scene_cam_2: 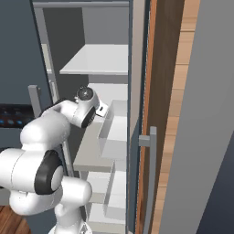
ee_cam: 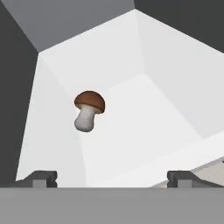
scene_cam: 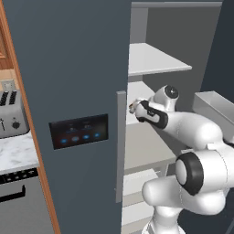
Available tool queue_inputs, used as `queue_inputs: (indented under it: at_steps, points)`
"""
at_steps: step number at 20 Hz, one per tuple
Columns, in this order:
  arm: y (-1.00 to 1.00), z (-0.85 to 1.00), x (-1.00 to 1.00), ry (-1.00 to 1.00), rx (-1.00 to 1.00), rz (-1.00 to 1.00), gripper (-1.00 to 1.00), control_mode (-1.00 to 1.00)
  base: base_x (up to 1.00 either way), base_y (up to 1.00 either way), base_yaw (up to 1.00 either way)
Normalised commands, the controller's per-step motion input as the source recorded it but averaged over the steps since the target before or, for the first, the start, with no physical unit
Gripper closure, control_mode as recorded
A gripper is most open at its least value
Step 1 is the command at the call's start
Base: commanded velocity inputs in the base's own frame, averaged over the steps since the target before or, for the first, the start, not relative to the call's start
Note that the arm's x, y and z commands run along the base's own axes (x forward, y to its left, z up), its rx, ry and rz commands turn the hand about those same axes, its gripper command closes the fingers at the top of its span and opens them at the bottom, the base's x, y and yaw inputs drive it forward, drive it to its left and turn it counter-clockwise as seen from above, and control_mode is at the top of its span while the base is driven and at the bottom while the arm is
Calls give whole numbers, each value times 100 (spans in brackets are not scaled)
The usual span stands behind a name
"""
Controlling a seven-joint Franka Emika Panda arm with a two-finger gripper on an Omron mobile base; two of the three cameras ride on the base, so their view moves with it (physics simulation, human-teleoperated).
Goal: Place the cold items (tomato and mushroom) from the fridge in one tupperware on the dining counter. Place the warm items (kebab skewer and hot dog) in the stove area in another tupperware.
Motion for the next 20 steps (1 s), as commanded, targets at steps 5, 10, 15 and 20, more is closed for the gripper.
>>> queue_inputs:
  at_steps: [5,10,15,20]
  points:
    - [9,0,37,6,0,-3,-100,-100,0,0,0]
    - [9,-2,28,-1,0,0,-100,-100,0,0,0]
    - [3,-8,18,-8,-5,0,-100,-100,0,0,0]
    - [0,-4,31,0,-5,0,-100,-100,0,0,0]
